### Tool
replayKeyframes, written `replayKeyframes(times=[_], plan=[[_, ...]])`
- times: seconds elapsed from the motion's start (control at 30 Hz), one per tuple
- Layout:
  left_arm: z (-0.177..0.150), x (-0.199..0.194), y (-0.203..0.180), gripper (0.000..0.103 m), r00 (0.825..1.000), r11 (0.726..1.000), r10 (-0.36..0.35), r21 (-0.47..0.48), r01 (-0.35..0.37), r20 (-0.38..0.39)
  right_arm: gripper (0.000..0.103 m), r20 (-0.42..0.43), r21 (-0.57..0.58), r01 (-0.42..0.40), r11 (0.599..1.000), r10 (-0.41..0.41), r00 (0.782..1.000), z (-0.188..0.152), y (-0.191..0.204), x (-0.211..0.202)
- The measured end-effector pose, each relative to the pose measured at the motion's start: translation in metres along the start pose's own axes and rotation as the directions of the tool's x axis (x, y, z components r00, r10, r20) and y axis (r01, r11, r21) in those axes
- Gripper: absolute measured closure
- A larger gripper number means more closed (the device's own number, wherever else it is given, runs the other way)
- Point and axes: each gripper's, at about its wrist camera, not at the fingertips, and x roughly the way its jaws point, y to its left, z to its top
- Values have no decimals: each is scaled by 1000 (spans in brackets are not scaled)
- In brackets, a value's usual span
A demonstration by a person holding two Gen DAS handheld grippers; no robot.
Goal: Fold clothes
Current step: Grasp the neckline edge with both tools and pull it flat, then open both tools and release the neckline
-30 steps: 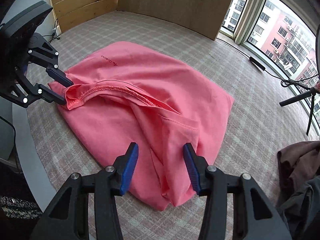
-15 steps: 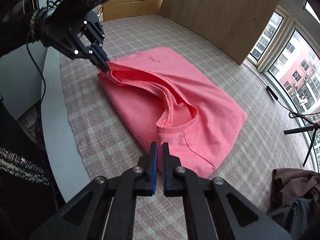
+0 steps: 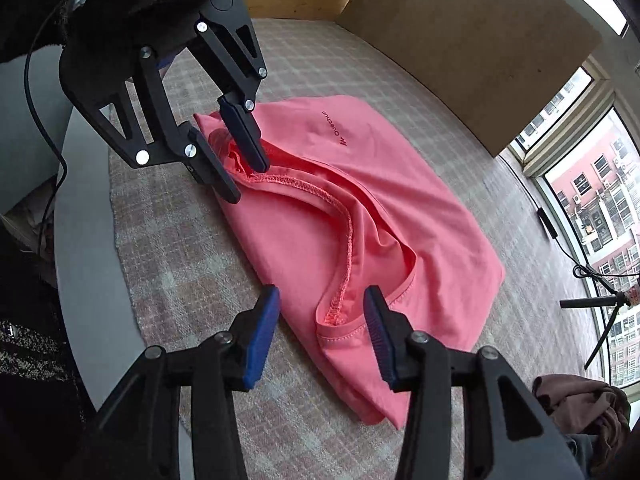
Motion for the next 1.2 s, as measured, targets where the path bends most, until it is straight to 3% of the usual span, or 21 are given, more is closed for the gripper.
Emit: replayKeyframes(times=[0.07, 0.17, 0.27, 0.53, 0.63, 0.7, 0.77, 0.83, 0.9, 0.97, 1.07, 1.2], plan=[[-1, 10, 4, 81, 999, 1000, -13, -2, 13, -30, 64, -40, -2, 3, 1000, -3, 999, -2, -3, 17], [-4, 15, 10, 94, 997, 999, -51, -7, 51, -52, 84, -89, 10, -27, 1000, 28, 996, -8, -11, 32], [-4, 10, 16, 98, 994, 996, -94, -13, 94, -47, 96, -95, 46, -70, 996, 74, 993, -9, -22, 34], [-7, -19, 27, 99, 988, 988, -153, 2, 153, -26, 96, -30, 143, -209, 967, 216, 976, -3, -66, -3], [-12, -11, 20, 99, 982, 983, -178, 36, 181, -63, 96, -28, 141, -271, 952, 278, 960, -5, -68, -6], [-16, -5, 14, 99, 977, 979, -191, 59, 197, -92, 96, -90, 126, -285, 950, 298, 950, -9, -56, 6], [-20, 2, 5, 97, 979, 981, -159, 93, 172, -130, 95, -172, 40, -248, 968, 252, 952, -14, -36, 17], [-23, -5, 5, 96, 983, 984, -144, 90, 155, -116, 88, -226, -11, -173, 985, 166, 960, -15, -28, 19], [-26, -22, 13, 88, 986, 987, -145, 51, 150, -76, 70, -201, 30, -159, 987, 162, 966, -17, -34, 5], [-30, -41, 22, 82, 989, 990, -142, 2, 142, -35, 63, -117, 109, -182, 977, 195, 974, -17, -48, -19], [-38, -56, 35, 81, 994, 993, -108, -46, 108, -3, 61, -21, 249, -171, 953, 182, 983, -22, -73, -39], [-43, -52, 43, 81, 995, 990, -103, -98, 102, -3, 61, -34, 381, -101, 919, 123, 992, -39, -93, -22]])
